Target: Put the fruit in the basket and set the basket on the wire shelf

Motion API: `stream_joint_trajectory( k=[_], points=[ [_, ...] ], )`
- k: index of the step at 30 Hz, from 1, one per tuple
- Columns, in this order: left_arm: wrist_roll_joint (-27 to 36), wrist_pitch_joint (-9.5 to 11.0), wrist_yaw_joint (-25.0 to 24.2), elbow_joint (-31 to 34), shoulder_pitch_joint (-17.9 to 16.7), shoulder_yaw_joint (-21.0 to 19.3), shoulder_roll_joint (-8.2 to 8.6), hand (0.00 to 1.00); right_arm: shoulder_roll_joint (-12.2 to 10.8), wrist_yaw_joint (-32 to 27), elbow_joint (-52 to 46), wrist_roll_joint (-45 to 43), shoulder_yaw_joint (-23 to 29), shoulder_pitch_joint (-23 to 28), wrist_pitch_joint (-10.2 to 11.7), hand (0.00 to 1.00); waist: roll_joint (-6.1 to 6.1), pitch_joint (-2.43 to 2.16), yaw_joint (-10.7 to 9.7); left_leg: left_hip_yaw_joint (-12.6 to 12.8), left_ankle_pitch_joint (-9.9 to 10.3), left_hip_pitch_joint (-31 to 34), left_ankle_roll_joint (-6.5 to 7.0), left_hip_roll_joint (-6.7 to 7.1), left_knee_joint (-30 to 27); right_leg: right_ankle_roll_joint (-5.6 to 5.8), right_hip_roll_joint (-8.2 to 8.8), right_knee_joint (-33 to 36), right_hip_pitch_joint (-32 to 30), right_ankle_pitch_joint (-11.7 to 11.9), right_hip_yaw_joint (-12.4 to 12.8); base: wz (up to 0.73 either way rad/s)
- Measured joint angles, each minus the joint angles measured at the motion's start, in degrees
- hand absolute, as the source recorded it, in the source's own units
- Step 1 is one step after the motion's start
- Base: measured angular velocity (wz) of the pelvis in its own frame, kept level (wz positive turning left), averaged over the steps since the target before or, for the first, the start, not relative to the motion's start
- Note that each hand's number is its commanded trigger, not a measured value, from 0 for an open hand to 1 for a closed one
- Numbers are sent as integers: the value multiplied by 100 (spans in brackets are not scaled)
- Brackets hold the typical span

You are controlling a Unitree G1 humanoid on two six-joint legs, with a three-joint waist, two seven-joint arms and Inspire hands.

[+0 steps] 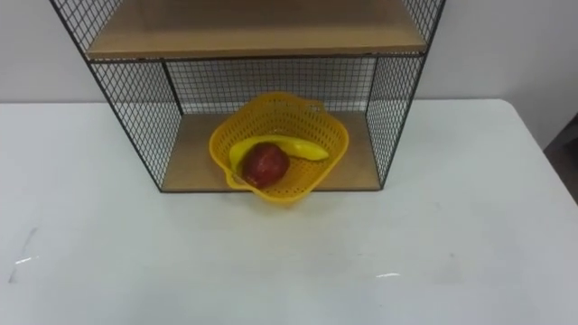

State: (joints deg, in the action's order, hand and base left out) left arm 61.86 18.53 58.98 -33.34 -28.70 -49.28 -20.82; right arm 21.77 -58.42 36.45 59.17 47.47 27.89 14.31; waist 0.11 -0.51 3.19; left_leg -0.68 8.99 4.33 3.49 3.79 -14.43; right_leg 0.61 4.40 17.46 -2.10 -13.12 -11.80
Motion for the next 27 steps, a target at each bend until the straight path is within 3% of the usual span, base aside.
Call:
stream_joint_trajectory(
  k=[3, 9, 12, 16, 18, 21, 23, 24, 26, 27],
  points=[
    [397, 0, -84, -294, 23, 22, 200, 0, -124, 249, 780, 449, -21, 11, -21, 0, -32, -20, -52, -14, 2, -1, -4, -5, -29, -4, 17, 14, 21, -24, -67, 6],
    [1354, 4, -675, -1559, 149, 479, 523, 0, -429, 626, 1986, 867, -611, -171, -17, 0, -66, -44, -97, 47, 54, -3, -23, -49, -90, -24, -32, 16, 18, -17, 50, -8],
    [1472, -16, -912, -1963, 235, 749, 834, 0, -806, 697, 2213, 858, -906, -334, -49, 0, -65, -44, -121, 108, 100, -27, -18, -77, -145, -13, -47, 11, 62, -7, 69, -7],
    [1307, -324, -1395, -2602, 452, 1209, 1047, 0, -1162, 931, 2658, 869, -1331, -649, -295, 0, -69, -43, -153, 153, 101, -94, -23, -112, -105, -25, -70, -123, 162, 66, 51, -4],
    [1028, -457, -1653, -2760, 489, 1565, 1145, 0, -1267, 1085, 2849, 765, -1579, -773, -384, 0, -78, -42, -222, 160, 93, -106, -35, -131, -90, -17, -98, -219, 229, 119, 53, 7],
    [-89, -886, -2237, -3256, 619, 2004, 1287, 0, -1302, 1407, 3295, 567, -1824, -1086, -679, 0, -67, -32, -237, 196, 81, -217, -50, -133, -28, -6, -126, -317, 323, 182, 136, -9],
    [-1238, -1288, -2804, -3364, 655, 2426, 1305, 0, -1304, 1827, 3553, 159, -2160, -1248, -951, 0, -70, -31, -273, 190, 75, -266, -59, -134, -8, -25, -133, -384, 394, 218, 135, -2],
    [-1527, -1372, -2948, -3370, 667, 2501, 1302, 0, -1301, 1946, 3622, 7, -2191, -1283, -1017, 0, -69, -31, -293, 185, 75, -289, -60, -131, -8, -26, -132, -390, 422, 217, 129, 5],
    [-2844, -1710, -3442, -3358, 818, 2751, 1296, 0, -1293, 2495, 3896, -550, -2379, -1411, -1303, 0, -74, -24, -354, 145, 72, -353, -64, -125, 6, -30, -131, -455, 533, 223, 73, 11],
    [-3181, -1795, -3562, -3360, 871, 2804, 1298, 0, -1294, 2627, 3923, -709, -2442, -1436, -1385, 0, -76, -24, -353, 145, 65, -372, -75, -124, 28, -36, -131, -478, 551, 227, 67, 4]
  ],
)
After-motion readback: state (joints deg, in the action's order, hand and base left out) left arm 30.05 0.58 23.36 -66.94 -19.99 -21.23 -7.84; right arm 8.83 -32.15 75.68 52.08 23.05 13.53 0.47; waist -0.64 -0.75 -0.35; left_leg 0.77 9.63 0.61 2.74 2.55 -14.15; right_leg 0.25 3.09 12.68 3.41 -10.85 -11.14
